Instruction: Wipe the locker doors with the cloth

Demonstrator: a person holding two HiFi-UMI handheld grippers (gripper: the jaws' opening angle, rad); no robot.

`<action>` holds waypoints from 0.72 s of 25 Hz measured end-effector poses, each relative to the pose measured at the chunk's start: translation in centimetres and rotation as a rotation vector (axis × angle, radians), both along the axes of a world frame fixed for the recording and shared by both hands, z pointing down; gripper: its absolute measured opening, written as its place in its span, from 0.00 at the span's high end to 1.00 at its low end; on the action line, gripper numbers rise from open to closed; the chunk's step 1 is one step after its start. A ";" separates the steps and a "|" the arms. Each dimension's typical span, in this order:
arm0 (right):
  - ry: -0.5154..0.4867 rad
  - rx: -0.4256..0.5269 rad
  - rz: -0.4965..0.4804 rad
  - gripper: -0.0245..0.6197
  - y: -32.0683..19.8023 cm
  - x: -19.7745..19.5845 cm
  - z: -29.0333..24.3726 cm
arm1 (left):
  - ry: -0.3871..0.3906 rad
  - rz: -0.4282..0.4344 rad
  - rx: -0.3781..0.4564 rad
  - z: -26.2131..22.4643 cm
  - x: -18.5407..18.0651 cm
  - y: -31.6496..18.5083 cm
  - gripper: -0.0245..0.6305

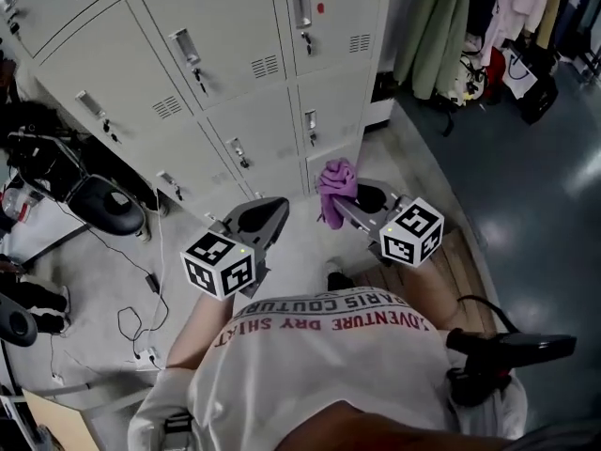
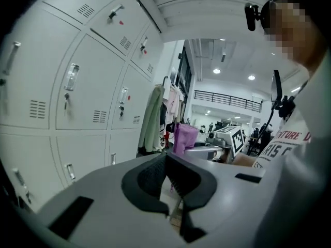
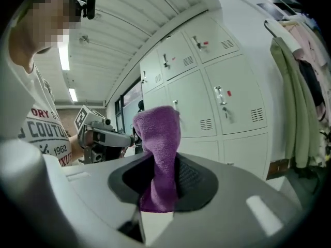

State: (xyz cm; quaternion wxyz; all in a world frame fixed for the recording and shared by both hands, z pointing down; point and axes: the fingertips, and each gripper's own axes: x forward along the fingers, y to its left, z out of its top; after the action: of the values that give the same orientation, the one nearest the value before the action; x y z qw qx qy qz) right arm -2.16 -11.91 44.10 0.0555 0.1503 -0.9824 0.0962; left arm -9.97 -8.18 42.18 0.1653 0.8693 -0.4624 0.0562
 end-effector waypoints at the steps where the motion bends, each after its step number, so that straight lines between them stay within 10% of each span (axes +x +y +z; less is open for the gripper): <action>1: 0.004 -0.006 -0.011 0.84 3.1 -0.6 0.2 | 0.013 -0.003 -0.008 0.6 -0.5 2.8 0.96; 8: 0.027 -0.079 -0.019 0.84 20.5 -2.5 0.9 | 0.058 0.025 -0.027 0.8 -1.4 18.4 0.96; 18: -0.009 0.033 -0.021 0.84 32.4 0.4 -3.3 | 0.029 0.002 0.089 -3.4 1.9 31.6 0.96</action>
State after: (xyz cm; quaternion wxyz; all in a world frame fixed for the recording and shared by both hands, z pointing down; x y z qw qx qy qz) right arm -1.80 20.48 40.75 0.0496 0.1403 -0.9856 0.0799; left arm -8.08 23.44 38.83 0.1332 0.8770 -0.4612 0.0230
